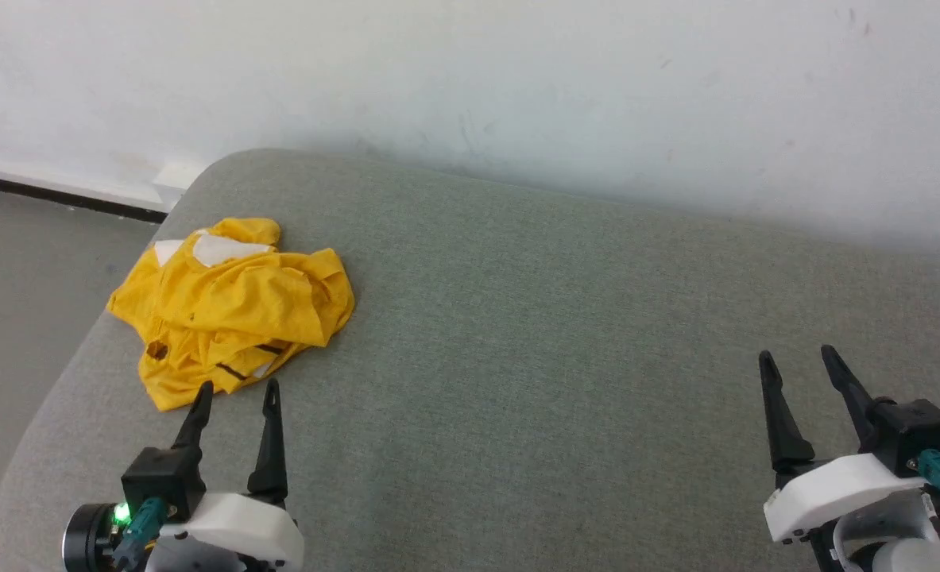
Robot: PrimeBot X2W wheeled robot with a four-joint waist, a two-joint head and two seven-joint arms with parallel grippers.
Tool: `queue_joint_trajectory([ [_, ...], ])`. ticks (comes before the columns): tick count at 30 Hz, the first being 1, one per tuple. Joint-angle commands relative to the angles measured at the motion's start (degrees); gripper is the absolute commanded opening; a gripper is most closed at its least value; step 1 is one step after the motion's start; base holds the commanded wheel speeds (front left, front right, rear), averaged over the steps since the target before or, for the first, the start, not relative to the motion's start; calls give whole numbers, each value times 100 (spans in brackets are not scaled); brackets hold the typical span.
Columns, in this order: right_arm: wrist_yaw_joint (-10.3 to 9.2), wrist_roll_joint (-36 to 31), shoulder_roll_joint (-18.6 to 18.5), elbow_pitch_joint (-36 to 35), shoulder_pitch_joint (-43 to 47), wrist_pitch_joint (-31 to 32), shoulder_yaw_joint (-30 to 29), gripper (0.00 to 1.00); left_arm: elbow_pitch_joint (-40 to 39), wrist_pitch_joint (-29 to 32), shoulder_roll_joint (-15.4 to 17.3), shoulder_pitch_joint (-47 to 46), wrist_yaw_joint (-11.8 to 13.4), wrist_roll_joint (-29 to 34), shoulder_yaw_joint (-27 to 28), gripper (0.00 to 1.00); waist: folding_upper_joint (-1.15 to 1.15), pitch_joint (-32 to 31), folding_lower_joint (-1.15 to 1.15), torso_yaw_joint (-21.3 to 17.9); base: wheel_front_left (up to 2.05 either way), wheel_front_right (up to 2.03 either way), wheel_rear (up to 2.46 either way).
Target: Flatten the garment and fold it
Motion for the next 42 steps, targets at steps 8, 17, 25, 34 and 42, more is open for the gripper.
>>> queue_joint_trajectory([
  [8, -6, 70, 11, 113, -107, -139, 33, 100, 52, -149, -11, 136, -70, -73, 93, 100, 0, 4, 0, 550, 0, 0, 0],
  [17, -7, 49, 13, 210, -163, -247, 96, 100, 93, -257, -13, 191, -84, -183, 132, 100, 0, 55, 0, 1019, -5, -5, -5],
  [25, -8, 33, 14, 276, -258, -343, 171, 100, 87, -353, -15, 233, 4, -303, 53, 100, 0, 134, 0, 1277, -16, -16, -16],
  [34, -9, 105, 16, 375, -333, -450, 220, 100, 71, -461, -17, 312, 81, -360, 31, 100, 0, 152, 0, 1533, -7, -7, -7],
  [42, -9, 137, 18, 461, -372, -546, 247, 100, 77, -556, -18, 343, 97, -429, 36, 100, 0, 151, 0, 1772, 0, 0, 0],
])
